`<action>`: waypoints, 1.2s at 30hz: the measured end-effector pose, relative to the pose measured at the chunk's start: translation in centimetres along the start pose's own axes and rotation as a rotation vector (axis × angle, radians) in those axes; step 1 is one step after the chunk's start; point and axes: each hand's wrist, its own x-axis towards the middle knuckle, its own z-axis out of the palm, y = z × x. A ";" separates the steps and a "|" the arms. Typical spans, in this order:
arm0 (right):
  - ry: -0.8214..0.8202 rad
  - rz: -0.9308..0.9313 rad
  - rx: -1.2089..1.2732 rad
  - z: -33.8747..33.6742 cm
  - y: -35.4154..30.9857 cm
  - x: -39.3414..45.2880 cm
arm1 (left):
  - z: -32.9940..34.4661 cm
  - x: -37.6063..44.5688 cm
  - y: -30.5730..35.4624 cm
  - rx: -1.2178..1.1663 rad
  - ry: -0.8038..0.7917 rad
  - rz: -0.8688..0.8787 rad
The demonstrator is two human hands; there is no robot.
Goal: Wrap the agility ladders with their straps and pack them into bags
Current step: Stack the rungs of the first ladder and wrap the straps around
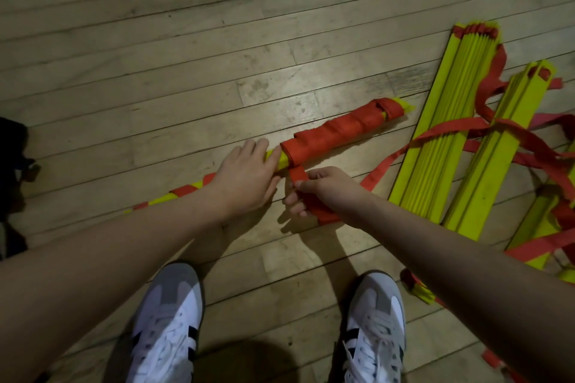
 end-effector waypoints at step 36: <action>0.025 -0.010 -0.073 0.5 0.6 -0.3 | 1.2 -1.3 1.4 0.107 -0.060 -0.013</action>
